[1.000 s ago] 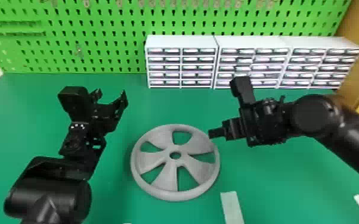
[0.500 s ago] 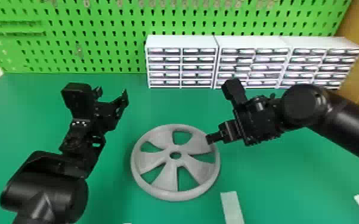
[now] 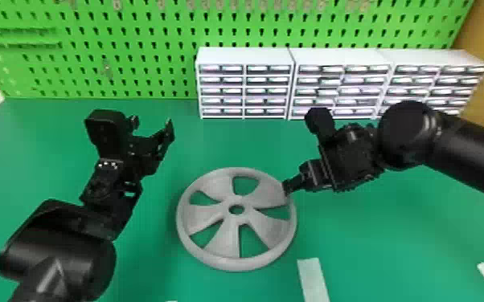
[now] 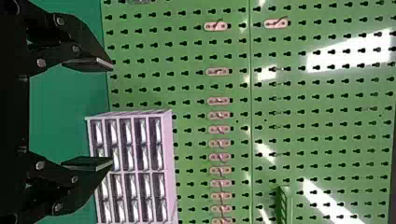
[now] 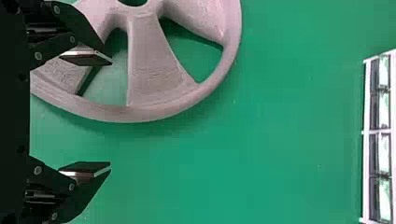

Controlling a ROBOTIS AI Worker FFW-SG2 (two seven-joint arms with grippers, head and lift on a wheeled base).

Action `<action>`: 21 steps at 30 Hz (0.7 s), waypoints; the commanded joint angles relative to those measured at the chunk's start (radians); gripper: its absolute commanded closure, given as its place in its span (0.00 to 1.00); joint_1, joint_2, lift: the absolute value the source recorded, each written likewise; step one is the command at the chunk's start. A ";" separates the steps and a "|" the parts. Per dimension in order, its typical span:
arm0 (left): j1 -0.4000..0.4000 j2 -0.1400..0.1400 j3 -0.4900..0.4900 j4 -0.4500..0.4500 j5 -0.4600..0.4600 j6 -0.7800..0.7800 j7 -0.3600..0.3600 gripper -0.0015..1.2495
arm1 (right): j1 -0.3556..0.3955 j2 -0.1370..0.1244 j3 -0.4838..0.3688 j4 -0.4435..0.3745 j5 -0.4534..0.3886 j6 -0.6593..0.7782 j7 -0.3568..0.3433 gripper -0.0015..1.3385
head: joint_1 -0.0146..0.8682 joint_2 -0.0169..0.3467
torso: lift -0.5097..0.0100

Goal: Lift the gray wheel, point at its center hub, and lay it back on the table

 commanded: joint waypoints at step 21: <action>-0.009 0.052 -0.040 -0.018 0.025 0.015 0.048 0.42 | -0.021 0.095 0.068 0.141 -0.112 -0.056 -0.003 0.34 | 0.80 0.18 | 0.80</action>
